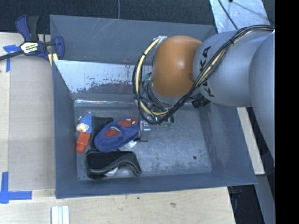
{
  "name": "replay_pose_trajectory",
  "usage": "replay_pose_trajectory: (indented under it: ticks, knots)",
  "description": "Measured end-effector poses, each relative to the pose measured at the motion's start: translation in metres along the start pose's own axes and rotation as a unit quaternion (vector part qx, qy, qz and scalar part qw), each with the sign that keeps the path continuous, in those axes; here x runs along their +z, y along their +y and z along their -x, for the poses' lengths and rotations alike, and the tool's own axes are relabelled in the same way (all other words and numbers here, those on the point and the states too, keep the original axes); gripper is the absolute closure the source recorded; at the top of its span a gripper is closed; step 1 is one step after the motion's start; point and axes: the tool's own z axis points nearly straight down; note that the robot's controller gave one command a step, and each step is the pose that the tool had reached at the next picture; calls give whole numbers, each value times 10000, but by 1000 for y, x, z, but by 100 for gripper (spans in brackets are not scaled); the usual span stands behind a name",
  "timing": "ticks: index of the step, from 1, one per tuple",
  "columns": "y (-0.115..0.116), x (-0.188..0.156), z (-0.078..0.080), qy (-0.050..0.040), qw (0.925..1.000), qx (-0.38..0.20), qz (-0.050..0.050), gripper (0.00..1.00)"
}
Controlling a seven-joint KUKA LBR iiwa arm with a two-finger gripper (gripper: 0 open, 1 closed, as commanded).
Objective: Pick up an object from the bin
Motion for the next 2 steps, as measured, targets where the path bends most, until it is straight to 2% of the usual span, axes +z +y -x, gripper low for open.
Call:
replay_pose_trajectory:
  ticks: [1, 2]
  knots:
    - [37, 15, -2, -15, 9963, -862, -1, 0]
    - [55, 52, -17, -128, 9958, -911, 6, 0]
